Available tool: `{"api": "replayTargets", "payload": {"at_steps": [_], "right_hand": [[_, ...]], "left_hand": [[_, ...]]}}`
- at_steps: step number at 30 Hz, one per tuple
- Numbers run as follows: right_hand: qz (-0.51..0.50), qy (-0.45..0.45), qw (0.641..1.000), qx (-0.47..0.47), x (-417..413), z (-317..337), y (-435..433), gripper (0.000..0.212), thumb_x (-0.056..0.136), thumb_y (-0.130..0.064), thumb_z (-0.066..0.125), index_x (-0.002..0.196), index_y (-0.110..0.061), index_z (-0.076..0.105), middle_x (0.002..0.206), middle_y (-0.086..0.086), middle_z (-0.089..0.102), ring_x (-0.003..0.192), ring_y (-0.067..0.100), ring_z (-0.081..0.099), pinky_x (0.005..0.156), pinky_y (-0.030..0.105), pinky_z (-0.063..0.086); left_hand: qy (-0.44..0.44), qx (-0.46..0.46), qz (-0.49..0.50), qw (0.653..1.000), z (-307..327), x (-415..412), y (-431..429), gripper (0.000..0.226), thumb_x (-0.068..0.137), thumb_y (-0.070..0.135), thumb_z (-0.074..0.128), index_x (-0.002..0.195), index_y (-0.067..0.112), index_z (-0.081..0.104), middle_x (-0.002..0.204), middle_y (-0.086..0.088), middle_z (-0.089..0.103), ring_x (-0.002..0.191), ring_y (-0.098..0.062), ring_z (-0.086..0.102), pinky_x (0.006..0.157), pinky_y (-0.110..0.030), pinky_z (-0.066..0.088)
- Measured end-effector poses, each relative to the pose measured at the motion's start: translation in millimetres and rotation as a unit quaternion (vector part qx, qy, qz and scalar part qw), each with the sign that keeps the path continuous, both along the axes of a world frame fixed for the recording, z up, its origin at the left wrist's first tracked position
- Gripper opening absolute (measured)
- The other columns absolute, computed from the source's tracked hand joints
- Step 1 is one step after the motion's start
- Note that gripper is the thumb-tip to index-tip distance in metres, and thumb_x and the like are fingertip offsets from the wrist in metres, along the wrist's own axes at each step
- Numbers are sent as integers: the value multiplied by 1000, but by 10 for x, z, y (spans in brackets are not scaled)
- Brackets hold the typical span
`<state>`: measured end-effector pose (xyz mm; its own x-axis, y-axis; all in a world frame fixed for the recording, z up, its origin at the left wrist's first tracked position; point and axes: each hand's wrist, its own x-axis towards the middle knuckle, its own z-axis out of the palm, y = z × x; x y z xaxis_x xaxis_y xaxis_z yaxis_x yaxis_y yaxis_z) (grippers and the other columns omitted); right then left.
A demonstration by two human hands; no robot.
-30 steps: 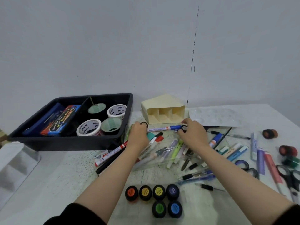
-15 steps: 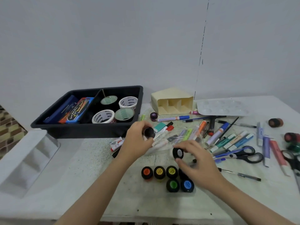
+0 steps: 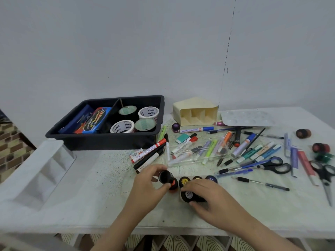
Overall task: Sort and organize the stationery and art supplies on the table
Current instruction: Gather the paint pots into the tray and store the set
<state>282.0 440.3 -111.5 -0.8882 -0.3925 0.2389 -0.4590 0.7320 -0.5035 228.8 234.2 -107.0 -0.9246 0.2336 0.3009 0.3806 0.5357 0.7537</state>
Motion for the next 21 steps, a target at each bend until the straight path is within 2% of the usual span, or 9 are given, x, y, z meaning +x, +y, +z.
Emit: {"api": "replayTargets", "payload": {"at_steps": [5,10,16,21], "right_hand": [[-6,9,999,54,-20,-74,6,35,86,-33,52,119,-32,62,116,-14,57,110,3,47,91,10,24],[-26,5,999,46,25,-168,27,34,86,-45,47,116,-38,62,128,-13,48,119,9,43,99,20,26],[-44,5,999,26,62,-251,81,35,88,-47,46,121,-44,57,134,-17,42,125,8,36,101,20,21],[-42,6,999,7,66,-272,87,34,88,-45,47,120,-43,58,133,-18,42,124,4,34,101,16,18]], "left_hand": [[-28,6,-9,1000,-87,97,-43,46,69,11,81,100,37,59,98,15,64,96,4,57,78,-13,47],[-51,35,-18,998,-98,158,-24,42,68,9,81,97,35,63,96,13,66,93,3,60,77,-13,49],[-54,40,-47,997,-103,208,13,40,68,6,81,99,27,68,98,11,65,95,0,61,75,-13,50],[-49,22,-49,997,-91,240,19,45,71,8,79,101,36,64,98,15,64,94,4,60,75,-10,49]]}}
